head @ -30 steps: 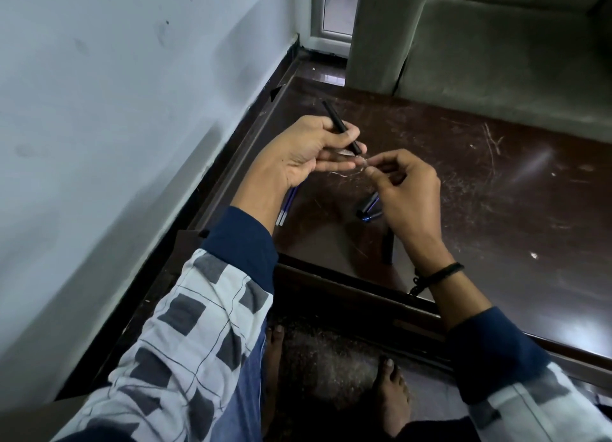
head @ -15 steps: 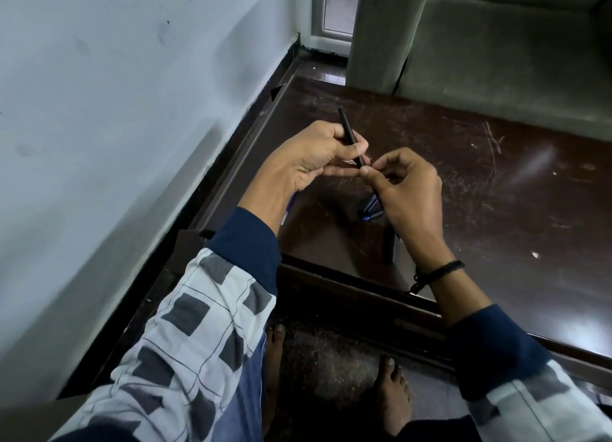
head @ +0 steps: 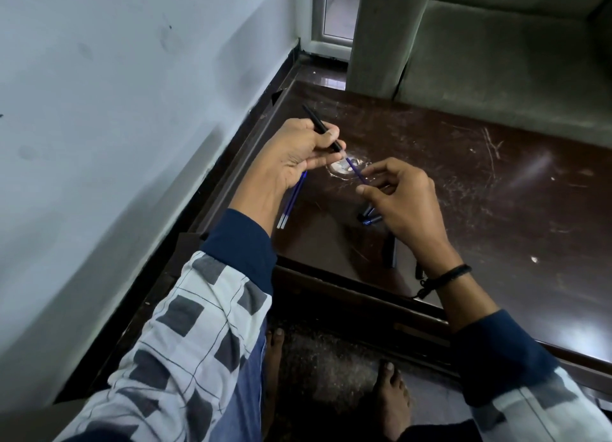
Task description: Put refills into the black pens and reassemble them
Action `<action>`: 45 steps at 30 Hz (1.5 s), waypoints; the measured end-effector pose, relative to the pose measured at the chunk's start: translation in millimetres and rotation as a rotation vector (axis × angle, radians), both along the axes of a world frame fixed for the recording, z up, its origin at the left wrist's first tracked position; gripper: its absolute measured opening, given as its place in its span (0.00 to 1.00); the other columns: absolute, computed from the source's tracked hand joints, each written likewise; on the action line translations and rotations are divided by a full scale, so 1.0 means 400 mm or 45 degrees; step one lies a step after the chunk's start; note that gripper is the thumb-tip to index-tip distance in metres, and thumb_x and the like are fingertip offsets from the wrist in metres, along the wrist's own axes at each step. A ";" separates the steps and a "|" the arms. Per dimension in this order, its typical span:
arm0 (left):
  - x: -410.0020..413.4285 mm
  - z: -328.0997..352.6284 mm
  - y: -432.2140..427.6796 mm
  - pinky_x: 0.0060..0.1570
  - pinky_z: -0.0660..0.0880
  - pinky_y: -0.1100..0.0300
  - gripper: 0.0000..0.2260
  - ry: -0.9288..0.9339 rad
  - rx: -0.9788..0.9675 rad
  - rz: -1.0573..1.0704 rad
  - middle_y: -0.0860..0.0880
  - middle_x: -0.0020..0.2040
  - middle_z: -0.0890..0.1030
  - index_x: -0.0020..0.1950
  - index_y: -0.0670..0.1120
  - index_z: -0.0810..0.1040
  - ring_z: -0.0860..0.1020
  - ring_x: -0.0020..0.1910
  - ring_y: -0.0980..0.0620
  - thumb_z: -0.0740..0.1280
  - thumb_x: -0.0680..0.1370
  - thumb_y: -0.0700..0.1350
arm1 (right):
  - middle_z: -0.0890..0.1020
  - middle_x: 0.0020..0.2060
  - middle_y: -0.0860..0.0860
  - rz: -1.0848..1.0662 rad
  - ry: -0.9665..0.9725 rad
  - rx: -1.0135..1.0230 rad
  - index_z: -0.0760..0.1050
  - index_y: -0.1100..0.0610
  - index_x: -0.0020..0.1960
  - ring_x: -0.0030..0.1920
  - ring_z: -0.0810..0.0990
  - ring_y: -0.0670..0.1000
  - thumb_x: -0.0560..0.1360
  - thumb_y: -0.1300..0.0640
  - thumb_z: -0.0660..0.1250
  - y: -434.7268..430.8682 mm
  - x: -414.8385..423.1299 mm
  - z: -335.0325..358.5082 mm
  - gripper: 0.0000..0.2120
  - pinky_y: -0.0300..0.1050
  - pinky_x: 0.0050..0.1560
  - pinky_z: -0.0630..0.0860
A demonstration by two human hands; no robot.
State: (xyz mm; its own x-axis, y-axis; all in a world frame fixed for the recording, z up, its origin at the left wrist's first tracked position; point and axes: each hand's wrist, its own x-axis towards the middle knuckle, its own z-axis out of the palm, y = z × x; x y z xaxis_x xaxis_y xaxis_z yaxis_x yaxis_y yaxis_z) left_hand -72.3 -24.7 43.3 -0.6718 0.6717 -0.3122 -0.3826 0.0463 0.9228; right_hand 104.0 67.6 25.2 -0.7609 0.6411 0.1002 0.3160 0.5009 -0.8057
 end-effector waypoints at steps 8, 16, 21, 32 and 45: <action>0.044 -0.006 0.028 0.38 0.83 0.59 0.02 0.001 -0.078 -0.217 0.41 0.42 0.86 0.50 0.39 0.81 0.87 0.41 0.50 0.70 0.79 0.34 | 0.84 0.39 0.46 -0.046 0.078 -0.047 0.78 0.48 0.45 0.40 0.83 0.42 0.73 0.54 0.79 0.004 0.000 -0.003 0.10 0.45 0.43 0.82; 0.002 -0.015 0.013 0.38 0.83 0.57 0.02 -0.068 -0.022 0.059 0.40 0.44 0.85 0.48 0.38 0.81 0.87 0.43 0.48 0.70 0.79 0.33 | 0.86 0.39 0.46 -0.153 0.006 -0.113 0.81 0.46 0.41 0.43 0.86 0.46 0.74 0.61 0.77 0.033 0.006 -0.006 0.10 0.55 0.50 0.84; 0.024 -0.017 0.028 0.39 0.83 0.57 0.01 -0.085 -0.030 -0.057 0.40 0.44 0.85 0.48 0.38 0.81 0.87 0.43 0.48 0.71 0.78 0.33 | 0.86 0.39 0.46 -0.177 0.055 -0.152 0.81 0.48 0.43 0.43 0.85 0.47 0.74 0.61 0.77 0.028 0.005 -0.005 0.09 0.57 0.50 0.84; 0.032 -0.013 0.028 0.40 0.84 0.55 0.03 -0.097 -0.045 -0.152 0.40 0.44 0.87 0.51 0.40 0.81 0.87 0.44 0.44 0.72 0.78 0.35 | 0.86 0.41 0.47 -0.193 0.085 -0.170 0.81 0.50 0.45 0.45 0.86 0.48 0.74 0.62 0.77 0.026 0.009 -0.003 0.08 0.58 0.50 0.84; 0.018 -0.009 0.016 0.39 0.83 0.57 0.03 -0.032 -0.054 -0.023 0.40 0.45 0.86 0.51 0.39 0.81 0.88 0.43 0.46 0.71 0.78 0.34 | 0.84 0.45 0.47 0.096 -0.604 0.328 0.81 0.44 0.42 0.51 0.83 0.55 0.73 0.61 0.73 0.078 0.032 0.004 0.11 0.46 0.48 0.76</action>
